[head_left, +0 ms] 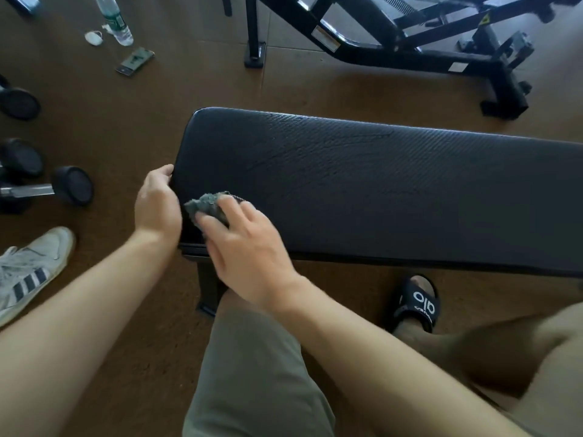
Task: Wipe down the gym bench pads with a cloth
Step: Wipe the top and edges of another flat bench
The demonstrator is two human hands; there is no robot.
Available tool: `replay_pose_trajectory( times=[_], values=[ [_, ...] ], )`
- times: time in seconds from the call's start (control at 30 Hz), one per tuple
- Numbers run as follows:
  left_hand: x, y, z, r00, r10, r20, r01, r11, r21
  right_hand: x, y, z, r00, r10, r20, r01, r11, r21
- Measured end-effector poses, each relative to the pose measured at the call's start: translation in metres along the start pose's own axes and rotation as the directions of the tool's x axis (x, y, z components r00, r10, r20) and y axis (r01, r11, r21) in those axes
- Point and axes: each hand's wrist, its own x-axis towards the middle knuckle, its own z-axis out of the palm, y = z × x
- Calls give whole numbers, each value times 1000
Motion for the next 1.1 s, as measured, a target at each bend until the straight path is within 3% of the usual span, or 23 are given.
replay_pose_trajectory(
  times=[0.1,0.17,0.27,0.33,0.47,0.57,0.73,0.97,1.1],
  values=[
    [2,-6,-14,996,-41,77,43,999,-28,-21,41,-24,999,39,-12,-40,995,-95],
    [-7,-9,-13,995,1,96,-6,999,43,-34,74,-41,972,205,-110,-220,965,-145],
    [-15,-17,-12,994,65,85,-69,997,43,-37,89,-49,868,446,-219,-482,863,-150],
    [-15,-18,-10,992,91,88,-91,996,-5,-25,67,-36,843,480,-244,-520,844,-134],
    [-15,-22,-14,980,83,178,-58,988,-142,8,5,7,978,191,-83,-200,972,-121],
    [-12,-27,-24,958,-27,284,127,932,-340,37,-15,28,1000,21,12,-19,991,-135],
    [-15,-28,-23,948,-152,278,284,798,-532,57,-20,40,973,-162,162,194,960,-203],
    [-15,-20,-9,966,-221,132,256,772,-582,-4,12,9,918,-333,217,366,921,-134],
    [-14,-21,-5,960,-265,95,264,731,-629,15,24,2,855,-420,304,475,870,-135]
  ],
)
